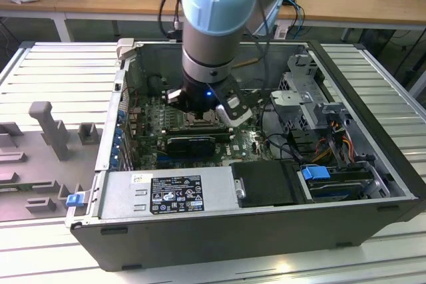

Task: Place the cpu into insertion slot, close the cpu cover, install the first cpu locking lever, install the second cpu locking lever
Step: 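Install the second cpu locking lever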

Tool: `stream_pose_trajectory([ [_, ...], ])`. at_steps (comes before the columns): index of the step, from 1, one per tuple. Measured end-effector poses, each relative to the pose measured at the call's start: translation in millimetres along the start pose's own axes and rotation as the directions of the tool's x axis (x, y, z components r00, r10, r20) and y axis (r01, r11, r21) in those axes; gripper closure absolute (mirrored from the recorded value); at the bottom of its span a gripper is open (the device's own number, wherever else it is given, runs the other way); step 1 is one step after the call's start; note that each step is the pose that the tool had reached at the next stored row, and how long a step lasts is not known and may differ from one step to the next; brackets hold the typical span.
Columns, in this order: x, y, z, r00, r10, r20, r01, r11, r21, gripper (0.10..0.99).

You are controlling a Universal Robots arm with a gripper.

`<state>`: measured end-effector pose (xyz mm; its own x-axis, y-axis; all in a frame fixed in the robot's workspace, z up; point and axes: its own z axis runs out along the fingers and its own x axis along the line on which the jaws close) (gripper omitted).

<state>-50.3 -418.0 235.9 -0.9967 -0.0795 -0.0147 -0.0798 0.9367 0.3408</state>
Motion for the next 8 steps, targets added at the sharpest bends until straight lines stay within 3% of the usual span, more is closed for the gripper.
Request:
stream_pose_trajectory([
  [2, 5.7, -0.7, 3.3, 1.0, 0.0, 0.0001, 0.0, 1.0, 0.0, 0.98],
  [8, 13.0, -6.4, 20.5, 1.0, 0.0, 0.0, 0.0, 1.0, 0.0, 0.98],
])
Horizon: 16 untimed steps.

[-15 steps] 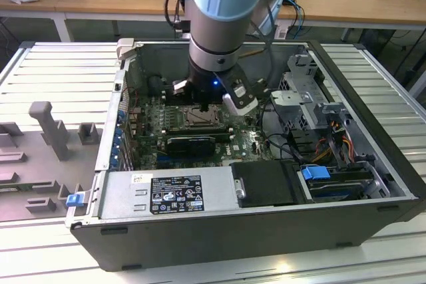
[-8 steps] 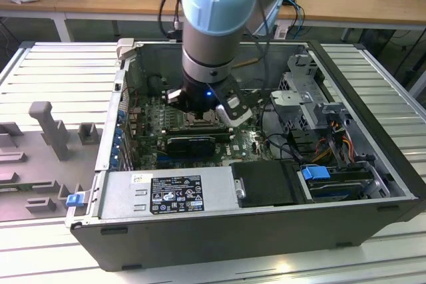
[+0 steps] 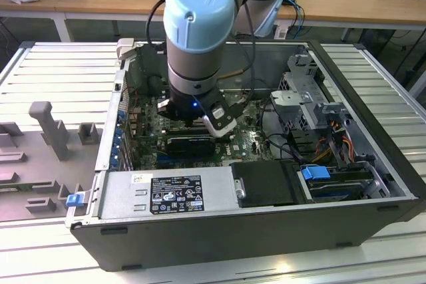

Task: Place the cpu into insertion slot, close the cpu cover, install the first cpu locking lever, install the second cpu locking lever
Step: 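Install the second cpu locking lever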

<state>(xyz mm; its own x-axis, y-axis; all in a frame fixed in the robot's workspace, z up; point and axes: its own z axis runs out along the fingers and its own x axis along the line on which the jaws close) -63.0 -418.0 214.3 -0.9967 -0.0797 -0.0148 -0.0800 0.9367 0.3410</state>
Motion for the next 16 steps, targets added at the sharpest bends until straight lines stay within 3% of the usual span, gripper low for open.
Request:
stream_pose_trajectory([
  [2, 8.6, -1.1, 5.2, 1.0, 0.0, 0.0002, 0.0, 1.0, -0.002, 0.98],
  [6, 11.3, -3.5, 12.3, 1.0, 0.0, 0.0001, 0.0, 1.0, -0.003, 0.98],
  [7, 11.4, -5.1, 16.6, 1.0, 0.0, 0.0006, 0.0, 1.0, -0.009, 0.98],
  [14, 11.8, -7.1, 22.4, 1.0, 0.0, 0.0035, 0.001, 0.999, -0.045, 0.98],
  [16, 12.6, -7.6, 24.9, 1.0, 0.0, 0.0041, 0.001, 0.9987, -0.051, 0.98],
])
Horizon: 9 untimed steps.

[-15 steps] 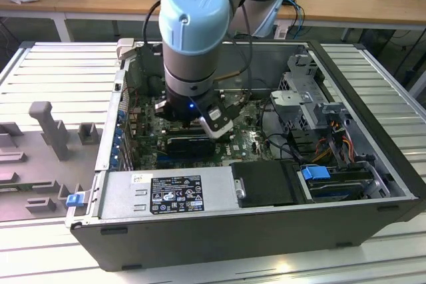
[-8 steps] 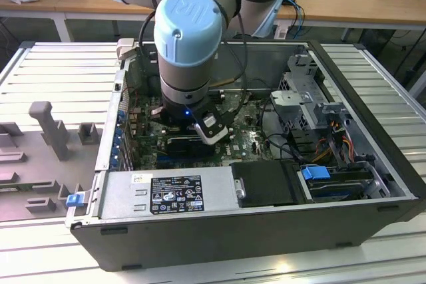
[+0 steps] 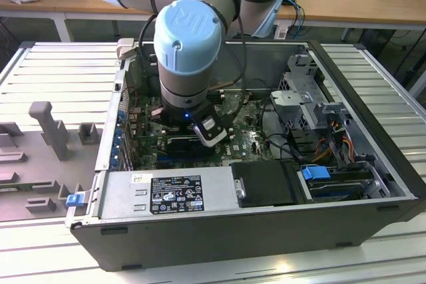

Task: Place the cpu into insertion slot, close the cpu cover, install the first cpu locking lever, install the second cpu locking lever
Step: 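Install the second cpu locking lever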

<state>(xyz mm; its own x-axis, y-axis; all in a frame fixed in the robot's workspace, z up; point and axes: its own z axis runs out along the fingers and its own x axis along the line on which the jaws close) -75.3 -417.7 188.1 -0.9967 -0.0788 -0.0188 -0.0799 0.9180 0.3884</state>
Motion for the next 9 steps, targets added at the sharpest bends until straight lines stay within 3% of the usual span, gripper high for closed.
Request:
stream_pose_trajectory([
  [4, 1.5, -0.6, 2.0, 1.0, 0.0, 0.0001, 0.0, 1.0, -0.004, 0.98],
  [9, 1.6, 1.1, -1.6, 1.0, 0.0, 0.0006, 0.0, 1.0, -0.005, 0.98],
])
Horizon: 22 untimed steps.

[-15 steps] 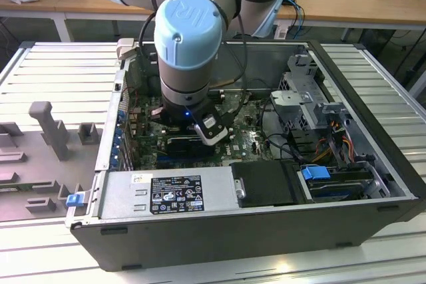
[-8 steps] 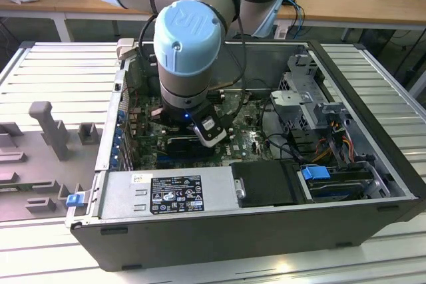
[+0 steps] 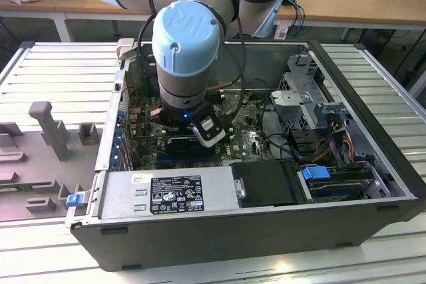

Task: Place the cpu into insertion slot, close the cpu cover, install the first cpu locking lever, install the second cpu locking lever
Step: 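Install the second cpu locking lever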

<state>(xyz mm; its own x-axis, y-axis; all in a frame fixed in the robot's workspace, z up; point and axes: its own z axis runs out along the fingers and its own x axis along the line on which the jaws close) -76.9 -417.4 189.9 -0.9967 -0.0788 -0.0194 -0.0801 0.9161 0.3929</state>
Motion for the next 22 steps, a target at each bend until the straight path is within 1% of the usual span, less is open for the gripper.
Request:
stream_pose_trajectory([
  [6, 0.1, -0.5, 0.8, 1.0, 0.0, -0.0005, 0.0, 1.0, 0.002, 0.98],
  [8, 0.1, -0.7, 1.6, 1.0, 0.0, -0.0008, 0.0, 1.0, 0.008, 0.98],
  [9, 0.1, -0.6, 1.6, 1.0, 0.0, -0.0011, 0.0, 0.9999, 0.013, 0.98],
  [10, 0.0, -0.7, 1.5, 1.0, 0.0, -0.0018, 0.0, 0.9998, 0.021, 0.98],
  [11, 0.0, -0.5, 0.7, 1.0, 0.0, -0.0022, 0.0, 0.9997, 0.025, 0.98],
  [13, 0.1, 0.6, -2.1, 1.0, 0.001, -0.0025, -0.001, 0.9997, 0.026, 0.98],
  [15, -0.1, 1.4, -3.1, 1.0, 0.0, -0.0023, 0.0, 0.9997, 0.025, 0.98],
  [16, -0.1, 2.0, -4.2, 1.0, 0.001, -0.0023, 0.0, 0.9997, 0.026, 0.98],
  [17, -0.2, 3.6, -7.4, 1.0, 0.0, -0.0023, 0.0, 0.9997, 0.025, 0.98],
  [19, -0.3, 5.5, -11.3, 1.0, 0.0, -0.0022, 0.0, 0.9997, 0.025, 0.98],
  [21, -0.4, 8.0, -17.0, 1.0, 0.0, -0.0023, 0.0, 0.9997, 0.026, 0.98],
  [22, -0.5, 9.9, -21.3, 1.0, 0.0, -0.0022, 0.0, 0.9997, 0.025, 0.98],
])
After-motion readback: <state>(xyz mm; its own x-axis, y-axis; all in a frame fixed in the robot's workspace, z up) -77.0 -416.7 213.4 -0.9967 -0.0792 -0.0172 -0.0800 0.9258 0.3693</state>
